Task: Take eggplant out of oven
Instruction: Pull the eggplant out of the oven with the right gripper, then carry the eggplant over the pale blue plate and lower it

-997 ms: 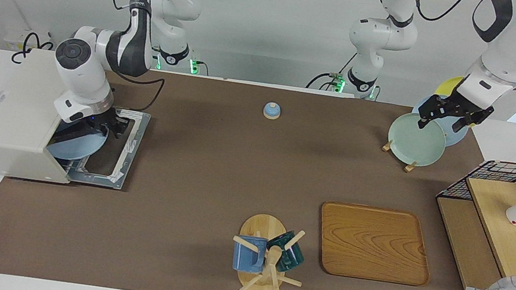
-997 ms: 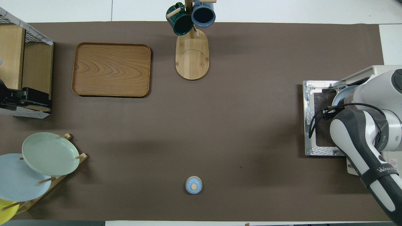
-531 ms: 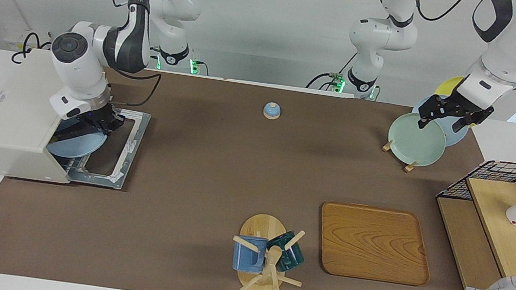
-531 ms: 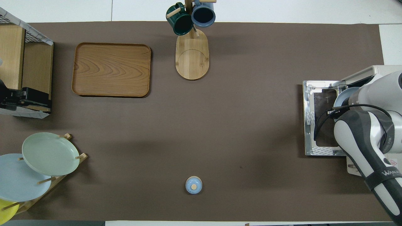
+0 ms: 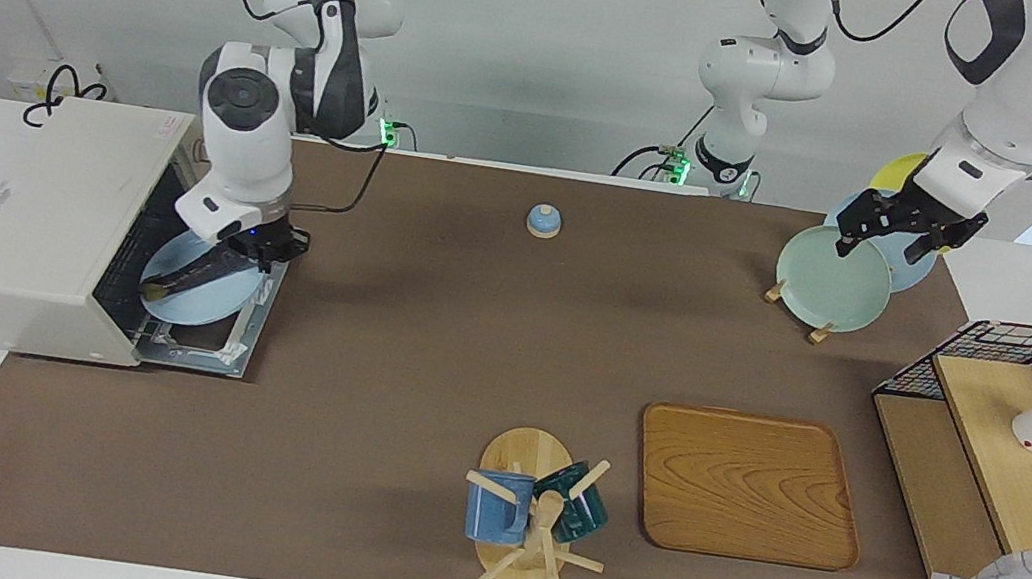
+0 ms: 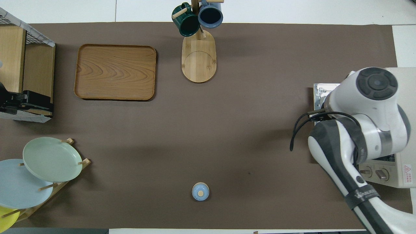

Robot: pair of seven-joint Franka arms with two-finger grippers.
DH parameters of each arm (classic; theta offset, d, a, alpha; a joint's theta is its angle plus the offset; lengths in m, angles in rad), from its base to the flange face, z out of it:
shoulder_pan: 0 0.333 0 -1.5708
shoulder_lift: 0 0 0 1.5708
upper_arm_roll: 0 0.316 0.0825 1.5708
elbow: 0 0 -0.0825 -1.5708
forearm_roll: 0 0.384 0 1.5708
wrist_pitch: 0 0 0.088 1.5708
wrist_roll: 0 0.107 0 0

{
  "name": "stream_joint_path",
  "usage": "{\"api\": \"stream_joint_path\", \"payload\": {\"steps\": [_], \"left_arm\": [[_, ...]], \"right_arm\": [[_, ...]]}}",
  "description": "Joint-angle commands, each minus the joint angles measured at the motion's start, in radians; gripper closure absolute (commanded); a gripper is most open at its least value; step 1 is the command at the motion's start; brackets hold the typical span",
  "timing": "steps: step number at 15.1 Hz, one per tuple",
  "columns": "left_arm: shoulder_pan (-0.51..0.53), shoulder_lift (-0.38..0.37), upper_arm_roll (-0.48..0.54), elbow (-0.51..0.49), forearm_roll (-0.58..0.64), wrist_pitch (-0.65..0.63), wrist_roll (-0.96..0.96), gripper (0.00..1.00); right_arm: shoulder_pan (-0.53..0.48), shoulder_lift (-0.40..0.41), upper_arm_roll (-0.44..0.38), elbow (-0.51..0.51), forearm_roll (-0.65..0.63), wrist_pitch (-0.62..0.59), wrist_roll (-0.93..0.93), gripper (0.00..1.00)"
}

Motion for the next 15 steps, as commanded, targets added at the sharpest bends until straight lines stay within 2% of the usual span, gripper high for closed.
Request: {"api": "stream_joint_path", "payload": {"steps": [1, 3, 6, 8, 12, 15], "left_arm": [[0.016, -0.005, -0.013, 0.008, 0.017, -0.005, 0.007, 0.0], [0.016, -0.003, -0.013, 0.006, 0.017, 0.0, 0.009, 0.0], [0.016, -0.003, -0.013, 0.008, 0.017, 0.007, 0.007, 0.0], [0.018, -0.003, -0.013, 0.008, 0.017, 0.012, 0.004, 0.0], [0.018, -0.003, -0.01, 0.008, 0.017, 0.012, 0.002, 0.0], [0.019, -0.003, -0.01, 0.006, 0.015, 0.024, 0.002, 0.0]], "right_arm": [[0.091, 0.011, 0.004, 0.026, -0.026, -0.017, 0.131, 1.0], [0.167, 0.036, 0.004, 0.086, -0.024, -0.055, 0.214, 1.0], [0.266, 0.203, 0.006, 0.395, -0.009, -0.274, 0.324, 1.0], [0.345, 0.319, 0.006, 0.572, 0.003, -0.352, 0.424, 1.0], [0.47, 0.464, 0.016, 0.673, 0.019, -0.288, 0.697, 1.0], [0.476, 0.513, 0.052, 0.75, 0.058, -0.262, 0.748, 1.0]]}}
